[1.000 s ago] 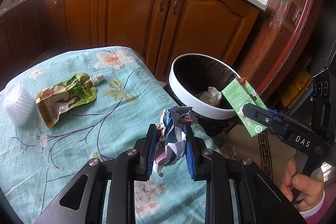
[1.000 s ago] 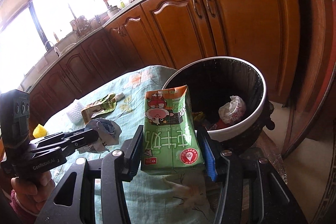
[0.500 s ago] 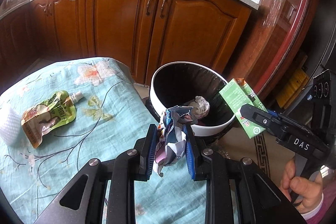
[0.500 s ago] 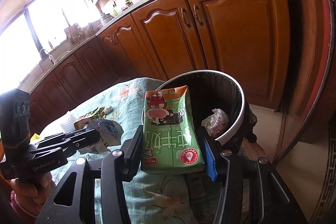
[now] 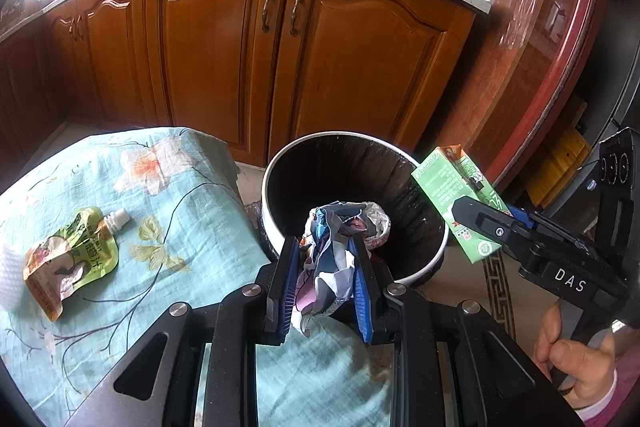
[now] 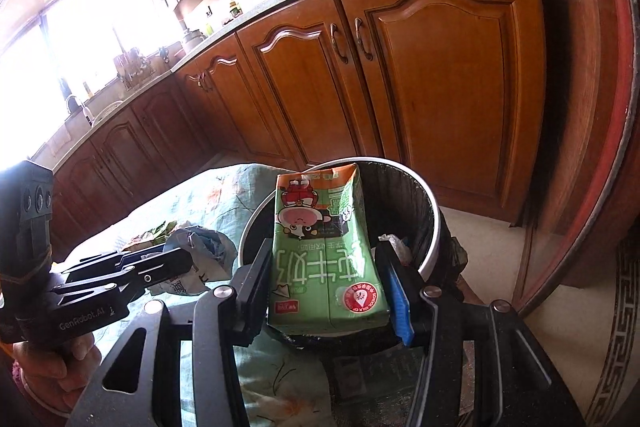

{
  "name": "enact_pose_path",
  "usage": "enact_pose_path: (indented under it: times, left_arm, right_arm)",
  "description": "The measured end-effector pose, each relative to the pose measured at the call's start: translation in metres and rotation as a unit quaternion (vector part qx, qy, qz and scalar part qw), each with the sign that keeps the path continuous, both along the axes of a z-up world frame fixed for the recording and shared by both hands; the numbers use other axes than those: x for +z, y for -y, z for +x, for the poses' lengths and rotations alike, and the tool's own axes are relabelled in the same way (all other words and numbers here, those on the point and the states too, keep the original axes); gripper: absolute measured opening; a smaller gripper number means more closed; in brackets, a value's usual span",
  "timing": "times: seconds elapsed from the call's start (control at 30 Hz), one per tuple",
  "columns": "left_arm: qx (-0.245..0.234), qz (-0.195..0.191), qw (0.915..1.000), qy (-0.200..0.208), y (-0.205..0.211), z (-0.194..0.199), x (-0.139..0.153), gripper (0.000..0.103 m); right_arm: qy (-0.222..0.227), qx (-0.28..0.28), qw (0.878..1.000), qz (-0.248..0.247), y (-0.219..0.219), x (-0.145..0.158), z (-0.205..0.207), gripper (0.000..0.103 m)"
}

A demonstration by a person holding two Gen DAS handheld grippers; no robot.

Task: Collect trash
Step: 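Carry paper and carton over the bin and open both tools to drop them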

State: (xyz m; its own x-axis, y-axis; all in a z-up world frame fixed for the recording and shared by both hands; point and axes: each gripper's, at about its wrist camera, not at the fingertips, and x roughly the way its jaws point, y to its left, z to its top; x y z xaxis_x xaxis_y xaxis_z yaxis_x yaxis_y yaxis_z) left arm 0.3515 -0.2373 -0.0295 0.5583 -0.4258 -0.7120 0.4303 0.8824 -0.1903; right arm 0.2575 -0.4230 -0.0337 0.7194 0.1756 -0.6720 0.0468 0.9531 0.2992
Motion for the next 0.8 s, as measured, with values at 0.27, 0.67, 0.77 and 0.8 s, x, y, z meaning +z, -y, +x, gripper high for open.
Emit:
enact_pose_path:
  times: [0.27, 0.67, 0.77, 0.8]
  left_arm:
    - [-0.003, 0.011, 0.9999, -0.003, 0.017, 0.024, -0.002, 0.024]
    - [-0.010, 0.036, 0.9991, -0.020, 0.042, 0.057, -0.014, 0.024]
    - [-0.011, 0.043, 0.9987, -0.023, 0.047, 0.062, -0.018, 0.024]
    - [-0.012, 0.044, 0.9986, -0.025, 0.049, 0.063, -0.019, 0.024]
  right_arm:
    - [-0.013, -0.002, 1.000, -0.005, 0.009, -0.005, 0.012, 0.051]
    - [-0.038, 0.006, 0.999, -0.019, 0.015, -0.016, 0.038, 0.050]
    - [-0.045, 0.007, 0.999, -0.019, 0.016, -0.020, 0.042, 0.050]
    - [-0.047, 0.008, 0.999, -0.020, 0.017, -0.022, 0.044, 0.051]
